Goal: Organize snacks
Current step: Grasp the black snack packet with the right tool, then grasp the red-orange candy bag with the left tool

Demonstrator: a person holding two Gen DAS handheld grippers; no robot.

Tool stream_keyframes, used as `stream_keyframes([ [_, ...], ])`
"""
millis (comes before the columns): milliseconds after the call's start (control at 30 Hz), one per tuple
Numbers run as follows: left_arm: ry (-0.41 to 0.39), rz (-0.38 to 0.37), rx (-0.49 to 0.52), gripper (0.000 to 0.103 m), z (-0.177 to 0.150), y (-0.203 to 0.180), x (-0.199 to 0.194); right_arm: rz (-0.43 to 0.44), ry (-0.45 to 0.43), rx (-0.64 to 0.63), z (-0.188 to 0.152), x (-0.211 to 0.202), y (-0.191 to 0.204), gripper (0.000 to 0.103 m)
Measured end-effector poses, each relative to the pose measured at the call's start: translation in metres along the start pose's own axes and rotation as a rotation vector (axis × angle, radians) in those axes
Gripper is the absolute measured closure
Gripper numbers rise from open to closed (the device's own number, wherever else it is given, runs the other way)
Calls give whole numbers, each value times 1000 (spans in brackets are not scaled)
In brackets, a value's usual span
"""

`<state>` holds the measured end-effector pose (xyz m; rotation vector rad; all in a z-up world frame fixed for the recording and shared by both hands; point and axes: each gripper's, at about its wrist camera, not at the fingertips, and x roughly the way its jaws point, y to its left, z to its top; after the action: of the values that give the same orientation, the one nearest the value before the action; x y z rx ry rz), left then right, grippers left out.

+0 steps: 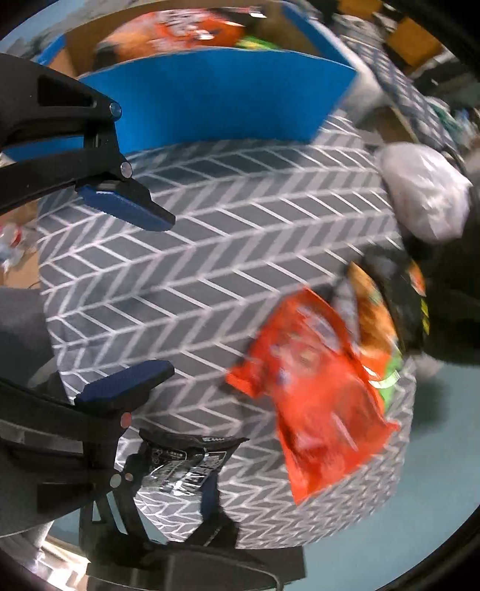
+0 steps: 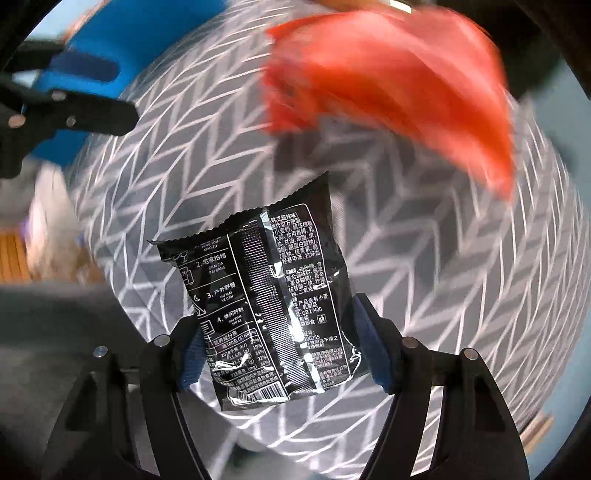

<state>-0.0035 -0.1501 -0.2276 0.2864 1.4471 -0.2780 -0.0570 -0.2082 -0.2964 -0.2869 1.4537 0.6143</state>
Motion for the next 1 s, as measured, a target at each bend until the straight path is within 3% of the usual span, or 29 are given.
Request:
stream_keyframes([
  [200,-53,-11,108,23,33,-25,1,32,-89,354,-28,-12,-38,32],
  [367,-94,-19,221,23,48,-41,-1,53,-172,532,-46,-27,-51,31],
  [567,-141,10,410,23,59,-63,2,52,-238,662,-42,-54,-75,31],
  [600,-147,16,443,23,62,-67,4,52,-242,676,-47,-67,-90,31],
  [800,-164,20,590,23,71,-91,18,42,-274,796,-75,-83,-100,31],
  [1000,-155,50,680,22,71,-106,37,33,-285,876,-103,-91,-93,31],
])
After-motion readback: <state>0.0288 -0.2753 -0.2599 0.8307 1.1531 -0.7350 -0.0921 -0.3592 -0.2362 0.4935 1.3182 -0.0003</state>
